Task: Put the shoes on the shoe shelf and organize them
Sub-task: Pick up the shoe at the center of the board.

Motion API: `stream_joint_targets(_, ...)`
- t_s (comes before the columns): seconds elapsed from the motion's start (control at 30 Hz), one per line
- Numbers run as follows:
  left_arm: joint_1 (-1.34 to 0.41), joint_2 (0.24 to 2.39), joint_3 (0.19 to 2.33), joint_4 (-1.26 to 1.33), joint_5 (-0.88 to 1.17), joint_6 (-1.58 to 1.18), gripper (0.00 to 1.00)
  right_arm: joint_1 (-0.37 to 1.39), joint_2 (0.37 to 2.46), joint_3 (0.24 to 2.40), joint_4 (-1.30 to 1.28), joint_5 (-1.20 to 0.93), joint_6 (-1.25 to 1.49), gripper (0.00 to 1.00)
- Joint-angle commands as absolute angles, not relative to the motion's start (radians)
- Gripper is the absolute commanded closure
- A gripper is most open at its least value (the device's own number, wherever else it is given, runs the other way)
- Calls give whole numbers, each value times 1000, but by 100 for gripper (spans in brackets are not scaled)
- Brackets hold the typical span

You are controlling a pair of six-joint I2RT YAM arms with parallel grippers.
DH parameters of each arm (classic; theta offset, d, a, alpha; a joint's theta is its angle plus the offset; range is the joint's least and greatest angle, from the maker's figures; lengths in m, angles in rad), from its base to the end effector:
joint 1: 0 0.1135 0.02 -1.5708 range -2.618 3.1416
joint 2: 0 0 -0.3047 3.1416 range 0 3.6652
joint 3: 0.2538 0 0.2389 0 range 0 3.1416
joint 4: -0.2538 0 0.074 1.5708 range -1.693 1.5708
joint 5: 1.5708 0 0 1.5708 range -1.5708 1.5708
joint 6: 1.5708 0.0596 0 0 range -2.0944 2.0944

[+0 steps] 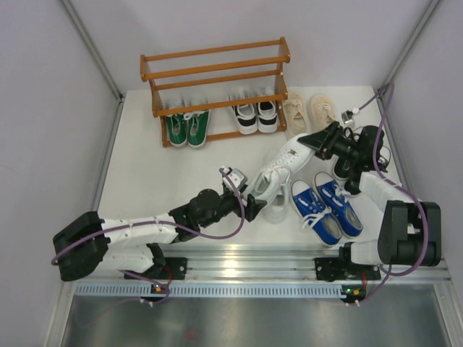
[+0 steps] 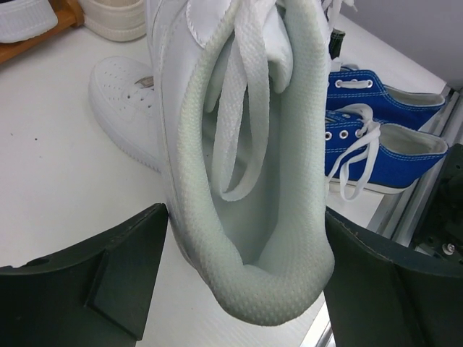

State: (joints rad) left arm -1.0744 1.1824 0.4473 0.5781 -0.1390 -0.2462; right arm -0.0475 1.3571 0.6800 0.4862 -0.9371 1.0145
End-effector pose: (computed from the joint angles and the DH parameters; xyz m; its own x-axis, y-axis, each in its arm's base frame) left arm 0.1253 -0.2139 0.2641 -0.2686 -0.0109 -0.9632 0.7632 0.6076 -0.2197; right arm 0.2825 0.0347 0.2924 -0.7473 0.5389 -0.3886 -0.2415 0.3245 0.9145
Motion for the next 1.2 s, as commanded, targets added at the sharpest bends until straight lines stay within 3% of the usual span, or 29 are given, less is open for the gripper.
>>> stream_joint_targets(0.0,-1071,1143,480,692,-132,-268,16,-38,1339,704,543,-983,1055,100)
stream_joint_targets(0.13,-1069,1152,486,695,-152,-284,18,-37,1338,707,538,-982,1054,100)
stream_joint_targets(0.2,-1066,1170,495,693,-167,-304,23,-37,1336,707,538,-982,1052,100)
stream_joint_targets(0.23,-1063,1177,500,690,-173,-310,38,-35,1336,706,537,-983,1052,100)
stream_joint_targets(0.33,-1057,1219,528,654,-178,-327,62,-35,1336,706,537,-983,1051,100)
stream_joint_targets(0.4,-1055,1246,535,650,-173,-328,99,-35,1336,706,537,-985,1049,100)
stream_joint_targets(0.53,-1055,1238,538,638,-152,-327,100,-35,1336,709,532,-988,1042,100)
stream_joint_targets(0.63,-1045,1194,563,542,-147,-347,100,-35,1341,710,515,-986,1014,76)
stream_joint_targets(0.67,-1042,1166,560,534,-146,-348,100,-35,1345,710,512,-985,1006,58)
stream_joint_targets(0.77,-1037,1108,542,523,-141,-360,100,-34,1353,713,509,-988,1000,33)
stream_joint_targets(0.87,-1031,1062,525,505,-143,-365,100,-29,1353,718,494,-986,983,14)
stream_joint_targets(1.0,-1028,1026,514,482,-155,-364,100,-26,1347,724,480,-982,970,4)
stream_joint_targets(1.17,-1022,968,518,431,-183,-344,100,-26,1333,733,450,-980,925,1)
